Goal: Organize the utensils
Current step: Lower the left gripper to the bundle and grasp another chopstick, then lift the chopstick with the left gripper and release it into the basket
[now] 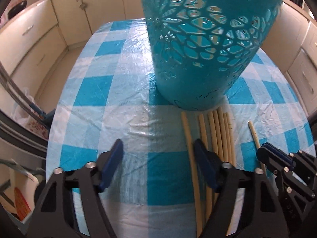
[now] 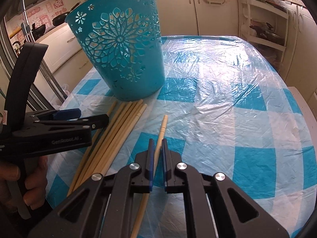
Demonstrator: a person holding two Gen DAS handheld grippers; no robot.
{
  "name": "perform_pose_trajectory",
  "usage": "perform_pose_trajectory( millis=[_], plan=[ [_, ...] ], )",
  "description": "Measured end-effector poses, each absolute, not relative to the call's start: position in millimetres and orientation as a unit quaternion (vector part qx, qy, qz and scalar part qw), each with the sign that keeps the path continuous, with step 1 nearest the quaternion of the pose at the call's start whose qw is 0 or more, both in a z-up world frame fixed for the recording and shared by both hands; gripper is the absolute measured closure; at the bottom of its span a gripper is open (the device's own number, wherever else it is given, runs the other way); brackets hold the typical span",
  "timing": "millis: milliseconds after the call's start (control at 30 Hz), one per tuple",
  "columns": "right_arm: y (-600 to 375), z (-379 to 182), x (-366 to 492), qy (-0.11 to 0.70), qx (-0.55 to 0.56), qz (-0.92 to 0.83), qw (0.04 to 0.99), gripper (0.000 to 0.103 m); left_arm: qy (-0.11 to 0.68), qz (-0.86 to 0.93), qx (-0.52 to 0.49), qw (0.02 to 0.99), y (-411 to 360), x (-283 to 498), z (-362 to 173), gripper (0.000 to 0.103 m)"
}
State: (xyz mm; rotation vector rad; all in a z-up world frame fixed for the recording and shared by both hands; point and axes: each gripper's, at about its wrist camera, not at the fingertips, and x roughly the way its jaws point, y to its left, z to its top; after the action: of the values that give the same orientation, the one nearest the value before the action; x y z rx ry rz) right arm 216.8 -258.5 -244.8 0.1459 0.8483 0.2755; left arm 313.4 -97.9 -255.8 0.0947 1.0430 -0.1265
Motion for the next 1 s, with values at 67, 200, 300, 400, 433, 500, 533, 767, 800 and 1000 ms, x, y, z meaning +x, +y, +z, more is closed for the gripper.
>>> perform_pose_trajectory(
  millis=[67,200,300,400,433,500,533,767,800,1000],
  plan=[
    [-259,-245,217,0.41,0.072,0.133,0.9,0.095,0.496,-0.069,0.05,0.864,-101,316,-254,0.047],
    [-258,-244,217,0.41,0.071,0.132,0.9,0.095,0.489,-0.102,0.062,0.864,-107,313,-250,0.07],
    [-257,-244,218,0.411,0.07,0.13,0.9,0.095,0.486,-0.118,0.071,0.863,-108,309,-252,0.085],
    [-256,-244,219,0.411,0.069,0.128,0.9,0.095,0.493,-0.138,0.051,0.857,-99,309,-252,0.096],
    [-256,-244,219,0.411,0.069,0.128,0.9,0.094,0.496,-0.139,0.047,0.856,-95,310,-253,0.096],
    [-255,-243,220,0.412,0.068,0.127,0.9,0.094,0.5,-0.143,0.041,0.853,-89,310,-254,0.097],
    [-255,-243,221,0.412,0.066,0.127,0.9,0.094,0.503,-0.147,0.039,0.851,-87,310,-254,0.097],
    [-252,-242,225,0.415,0.057,0.124,0.9,0.094,0.515,-0.126,0.046,0.847,-84,326,-257,0.097],
    [-251,-242,226,0.415,0.054,0.123,0.9,0.094,0.515,-0.123,0.049,0.847,-85,328,-258,0.097],
    [-247,-242,226,0.413,0.028,0.125,0.902,0.094,0.504,-0.116,0.072,0.853,-90,328,-258,0.098]
  ],
)
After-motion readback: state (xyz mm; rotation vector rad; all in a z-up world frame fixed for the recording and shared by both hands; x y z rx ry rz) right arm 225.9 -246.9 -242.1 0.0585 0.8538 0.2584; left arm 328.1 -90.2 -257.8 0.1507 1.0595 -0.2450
